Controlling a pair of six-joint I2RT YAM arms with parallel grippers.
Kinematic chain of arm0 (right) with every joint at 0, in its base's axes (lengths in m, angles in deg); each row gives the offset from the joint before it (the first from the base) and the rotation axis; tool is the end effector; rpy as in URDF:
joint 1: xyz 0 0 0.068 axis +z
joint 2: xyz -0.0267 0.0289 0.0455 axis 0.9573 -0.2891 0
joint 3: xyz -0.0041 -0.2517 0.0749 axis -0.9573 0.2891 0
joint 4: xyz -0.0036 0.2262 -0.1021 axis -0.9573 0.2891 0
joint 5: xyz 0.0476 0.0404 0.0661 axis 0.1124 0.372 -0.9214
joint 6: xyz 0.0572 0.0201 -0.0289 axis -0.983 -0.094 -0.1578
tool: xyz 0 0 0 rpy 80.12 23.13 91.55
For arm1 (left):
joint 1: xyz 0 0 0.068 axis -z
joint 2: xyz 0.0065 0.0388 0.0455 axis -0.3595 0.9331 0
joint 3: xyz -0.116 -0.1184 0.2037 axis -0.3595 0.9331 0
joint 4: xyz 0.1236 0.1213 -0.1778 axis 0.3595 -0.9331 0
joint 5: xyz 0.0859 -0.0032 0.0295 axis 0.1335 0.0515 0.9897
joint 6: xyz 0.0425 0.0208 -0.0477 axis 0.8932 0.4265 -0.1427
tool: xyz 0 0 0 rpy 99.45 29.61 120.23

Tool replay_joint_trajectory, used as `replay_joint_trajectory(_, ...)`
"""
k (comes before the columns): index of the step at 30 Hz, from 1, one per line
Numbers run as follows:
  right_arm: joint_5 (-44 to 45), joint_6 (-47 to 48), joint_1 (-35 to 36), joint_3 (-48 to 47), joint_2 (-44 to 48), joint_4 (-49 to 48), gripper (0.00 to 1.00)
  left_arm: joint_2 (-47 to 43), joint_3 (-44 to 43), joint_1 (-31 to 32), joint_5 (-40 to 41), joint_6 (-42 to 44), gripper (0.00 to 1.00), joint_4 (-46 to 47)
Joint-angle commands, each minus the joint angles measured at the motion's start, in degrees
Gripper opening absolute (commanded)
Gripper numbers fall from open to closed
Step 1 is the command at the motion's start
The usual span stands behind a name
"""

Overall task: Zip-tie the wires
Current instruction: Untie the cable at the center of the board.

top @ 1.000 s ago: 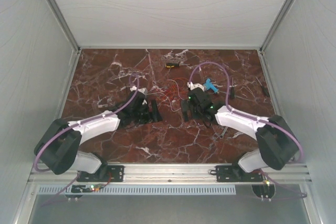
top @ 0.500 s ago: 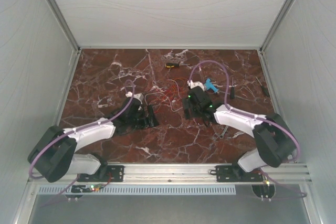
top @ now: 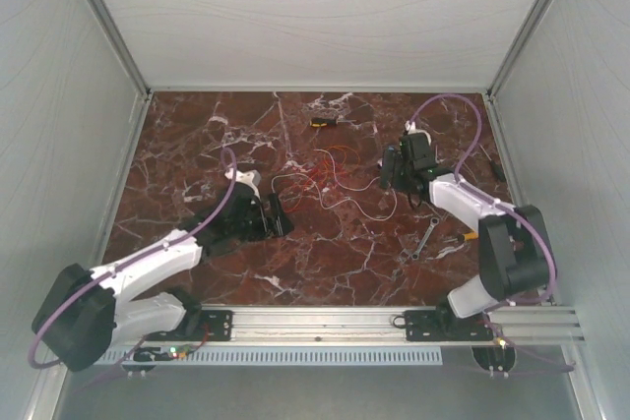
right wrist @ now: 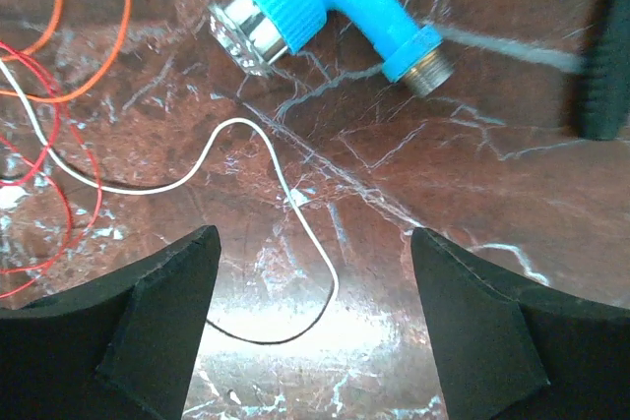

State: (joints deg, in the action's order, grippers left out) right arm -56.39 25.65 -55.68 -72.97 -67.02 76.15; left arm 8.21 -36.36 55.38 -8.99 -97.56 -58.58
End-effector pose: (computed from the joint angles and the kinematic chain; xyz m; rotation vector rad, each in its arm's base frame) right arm 0.2938 0.0833 0.1932 0.1267 2.3810 0.1074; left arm 0.1821 -0.1295 0.1753 -0.0335 2.3582 -0.7459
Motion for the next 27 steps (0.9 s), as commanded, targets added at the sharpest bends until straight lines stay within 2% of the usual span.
replay_joint_trajectory(1,-5.6,0.4,-1.1,-1.8,-6.0,-2.5,0.77,4.8,-1.3,0.5,-1.4,-0.3,0.85,0.8)
replay_joint_trajectory(6,-7.3,0.9,-1.1,-2.9,-10.6,-3.1,0.75,10.0,-2.8,0.6,-1.4,-0.9,0.84,4.5)
replay_joint_trajectory(9,-7.5,0.5,-1.0,-2.5,-10.9,-3.9,0.67,13.6,-5.2,0.6,-1.2,-1.4,0.83,6.1)
replay_joint_trajectory(13,-8.0,0.8,-0.6,-0.9,-9.9,-5.5,0.43,18.7,-8.5,0.5,0.7,-2.6,0.81,8.1)
replay_joint_trajectory(15,-7.9,1.2,-0.3,-0.9,-9.3,-5.1,0.29,21.4,-10.3,0.6,1.5,-2.7,0.81,8.9)
replay_joint_trajectory(20,-5.8,2.5,1.1,-2.1,-7.1,-2.9,0.00,27.2,-15.6,0.6,2.5,-2.5,0.76,9.3)
replay_joint_trajectory(27,1.2,4.1,5.0,-5.4,1.1,3.0,0.00,32.4,-18.6,-2.1,5.4,-3.9,0.64,9.7)
